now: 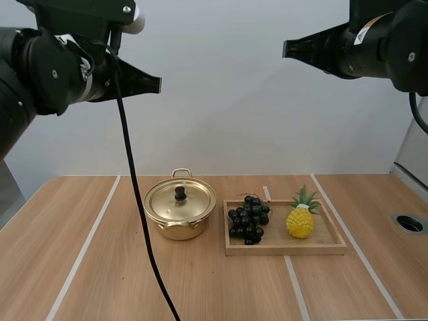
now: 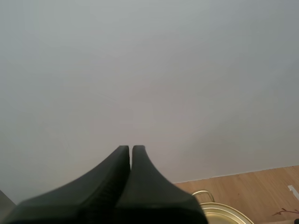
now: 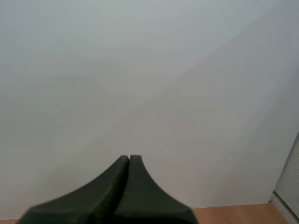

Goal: Open the pot, put the grape inside, and close it

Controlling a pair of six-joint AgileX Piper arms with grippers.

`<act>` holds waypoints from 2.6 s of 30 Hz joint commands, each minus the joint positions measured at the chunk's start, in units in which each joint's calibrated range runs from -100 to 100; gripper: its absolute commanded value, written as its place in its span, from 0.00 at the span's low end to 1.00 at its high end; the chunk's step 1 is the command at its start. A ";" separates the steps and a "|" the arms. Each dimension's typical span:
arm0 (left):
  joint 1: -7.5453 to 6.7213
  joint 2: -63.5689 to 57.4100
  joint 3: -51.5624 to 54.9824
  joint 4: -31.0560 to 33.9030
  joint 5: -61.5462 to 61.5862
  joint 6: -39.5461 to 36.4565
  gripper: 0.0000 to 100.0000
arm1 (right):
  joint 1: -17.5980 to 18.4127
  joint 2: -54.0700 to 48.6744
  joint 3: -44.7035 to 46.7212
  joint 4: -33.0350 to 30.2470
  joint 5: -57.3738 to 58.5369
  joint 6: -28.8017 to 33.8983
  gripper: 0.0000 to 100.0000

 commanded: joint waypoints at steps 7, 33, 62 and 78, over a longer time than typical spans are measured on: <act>-0.09 8.59 -6.64 -5.05 17.88 8.81 1.00 | -0.17 0.30 -1.00 -0.41 5.34 -11.55 1.00; -0.09 22.91 -9.04 -26.20 28.12 31.74 1.00 | -0.17 0.30 -1.00 3.51 3.05 -14.62 1.00; -0.16 43.48 -9.19 -24.84 33.61 33.14 1.00 | -0.17 0.30 -1.00 3.99 5.99 -14.62 1.00; -3.74 55.92 -21.54 -13.47 45.26 25.71 1.00 | -0.17 0.30 -1.00 3.99 6.71 -15.09 1.00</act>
